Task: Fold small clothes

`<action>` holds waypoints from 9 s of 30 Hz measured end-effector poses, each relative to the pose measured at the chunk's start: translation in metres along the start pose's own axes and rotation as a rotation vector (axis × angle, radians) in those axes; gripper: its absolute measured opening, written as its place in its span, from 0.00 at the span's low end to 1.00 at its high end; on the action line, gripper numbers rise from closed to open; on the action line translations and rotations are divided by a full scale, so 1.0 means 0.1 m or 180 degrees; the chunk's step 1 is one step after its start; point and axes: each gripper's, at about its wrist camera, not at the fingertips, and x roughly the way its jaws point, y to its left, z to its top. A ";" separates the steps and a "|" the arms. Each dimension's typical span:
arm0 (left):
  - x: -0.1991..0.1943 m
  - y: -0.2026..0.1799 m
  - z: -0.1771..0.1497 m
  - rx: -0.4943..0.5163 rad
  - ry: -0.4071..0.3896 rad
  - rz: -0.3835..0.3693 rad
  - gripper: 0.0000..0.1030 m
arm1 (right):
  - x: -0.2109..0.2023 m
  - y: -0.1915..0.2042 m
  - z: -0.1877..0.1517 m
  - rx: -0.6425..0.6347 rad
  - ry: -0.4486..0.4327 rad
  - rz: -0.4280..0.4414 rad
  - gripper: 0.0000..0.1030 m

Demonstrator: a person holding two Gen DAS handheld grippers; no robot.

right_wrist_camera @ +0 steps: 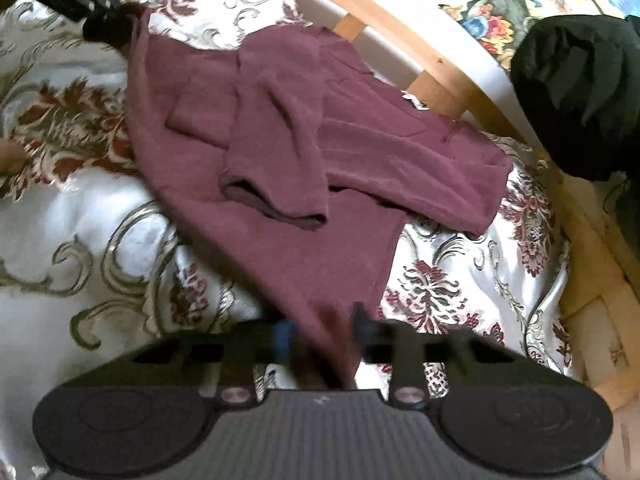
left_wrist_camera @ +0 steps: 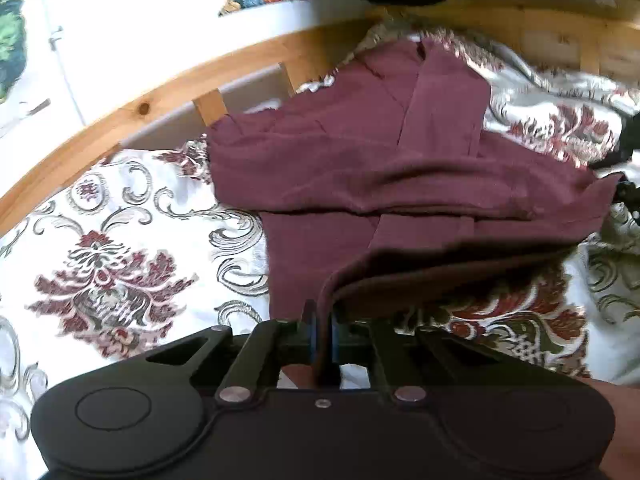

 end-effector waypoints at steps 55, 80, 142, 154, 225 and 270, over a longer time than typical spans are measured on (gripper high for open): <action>1.04 0.77 1.62 -0.0250 0.0176 0.0031 0.05 | 0.69 -1.33 0.85 0.1130 -0.0777 -0.0621 0.07; 1.85 0.78 1.56 -0.0518 0.0564 0.0008 0.06 | 1.34 -1.45 0.52 0.1535 -0.0846 -0.0430 0.26; 1.36 0.69 0.39 -0.1623 0.0485 0.0319 0.99 | 1.48 -1.50 0.30 0.1847 -0.0300 -0.0457 0.07; 1.40 0.71 0.27 -0.1770 0.0398 0.0297 1.00 | 1.52 -1.39 0.27 0.1874 -0.0342 -0.0504 0.13; 0.96 0.48 -0.11 -0.2224 0.0441 0.0068 0.99 | 1.08 -0.27 0.45 0.2022 -0.0471 0.0454 1.00; 1.26 0.94 0.28 -0.2238 0.0479 -0.0585 0.37 | 1.11 -0.28 0.47 0.2150 -0.0537 0.0684 1.00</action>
